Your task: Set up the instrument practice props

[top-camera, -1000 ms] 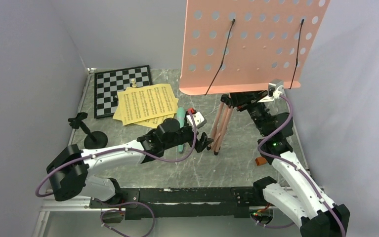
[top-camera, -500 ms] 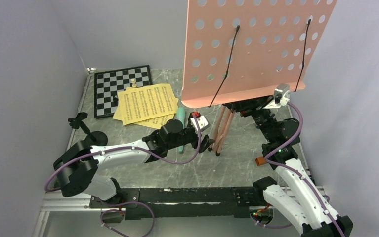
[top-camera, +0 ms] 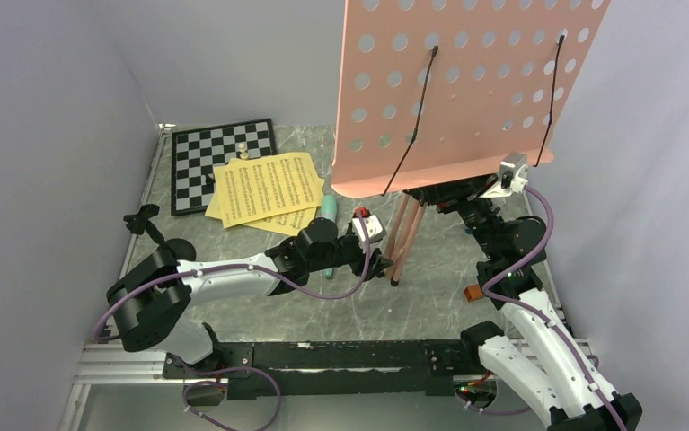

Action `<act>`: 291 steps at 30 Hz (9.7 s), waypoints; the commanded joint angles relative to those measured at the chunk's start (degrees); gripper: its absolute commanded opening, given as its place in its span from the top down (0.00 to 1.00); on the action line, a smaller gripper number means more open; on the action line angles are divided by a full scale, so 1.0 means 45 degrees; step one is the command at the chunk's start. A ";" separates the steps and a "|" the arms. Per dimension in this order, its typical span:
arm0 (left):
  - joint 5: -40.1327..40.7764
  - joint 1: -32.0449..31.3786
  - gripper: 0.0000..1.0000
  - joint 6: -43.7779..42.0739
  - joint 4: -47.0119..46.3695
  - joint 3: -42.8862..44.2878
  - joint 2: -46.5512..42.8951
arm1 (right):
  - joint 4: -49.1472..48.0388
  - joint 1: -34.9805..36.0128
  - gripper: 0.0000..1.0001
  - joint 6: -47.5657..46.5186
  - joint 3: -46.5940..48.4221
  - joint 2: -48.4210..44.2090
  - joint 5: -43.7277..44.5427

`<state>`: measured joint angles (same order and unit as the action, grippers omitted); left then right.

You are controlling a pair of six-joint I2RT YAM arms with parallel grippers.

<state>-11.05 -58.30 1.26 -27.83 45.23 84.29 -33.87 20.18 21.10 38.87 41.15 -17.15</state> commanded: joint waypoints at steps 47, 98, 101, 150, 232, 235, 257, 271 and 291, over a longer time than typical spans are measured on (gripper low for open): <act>0.2366 -0.0012 1.00 -0.2012 0.2269 0.0600 0.0987 | -0.1471 -0.0013 1.00 -0.1977 0.2468 -0.1201 0.0065; 0.5273 0.4214 1.00 -0.6017 0.2423 0.2936 0.3516 | -0.2238 0.0985 1.00 -0.2879 0.2891 0.1414 0.1731; 0.5384 0.4292 1.00 -0.6050 0.2214 0.2864 0.3671 | -0.2226 0.1136 1.00 -0.3034 0.2925 0.1440 0.1592; 0.4171 0.5323 0.52 -0.6664 0.4782 0.5242 0.5291 | -0.2093 0.1315 1.00 -0.2937 0.1942 0.2349 0.2946; 0.0831 0.4031 0.28 -0.2624 0.3494 0.2793 0.0585 | 0.8621 0.1276 0.46 -0.8199 -0.0737 -0.1077 0.3039; 0.0870 0.4044 0.28 -0.2647 0.3384 0.2705 0.0613 | 0.8676 0.1266 0.47 -0.8430 -0.0533 -0.0685 0.3122; 0.0911 0.4002 0.29 -0.2972 0.3593 0.3216 0.1450 | 0.7585 0.0573 0.56 -0.8894 0.0276 0.1196 0.2755; 0.1187 0.3763 0.29 -0.3385 0.3489 0.3711 0.2132 | 0.7585 0.0261 0.83 -0.8324 0.0345 0.1498 0.2203; 0.4577 0.3745 0.29 -0.4844 0.3856 0.7083 0.5324 | 0.7039 0.0275 0.88 -0.6019 -0.0360 0.1042 0.1099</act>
<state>4.89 -42.68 -18.61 -7.66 72.75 106.83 2.20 21.21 -10.66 37.23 47.64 -8.03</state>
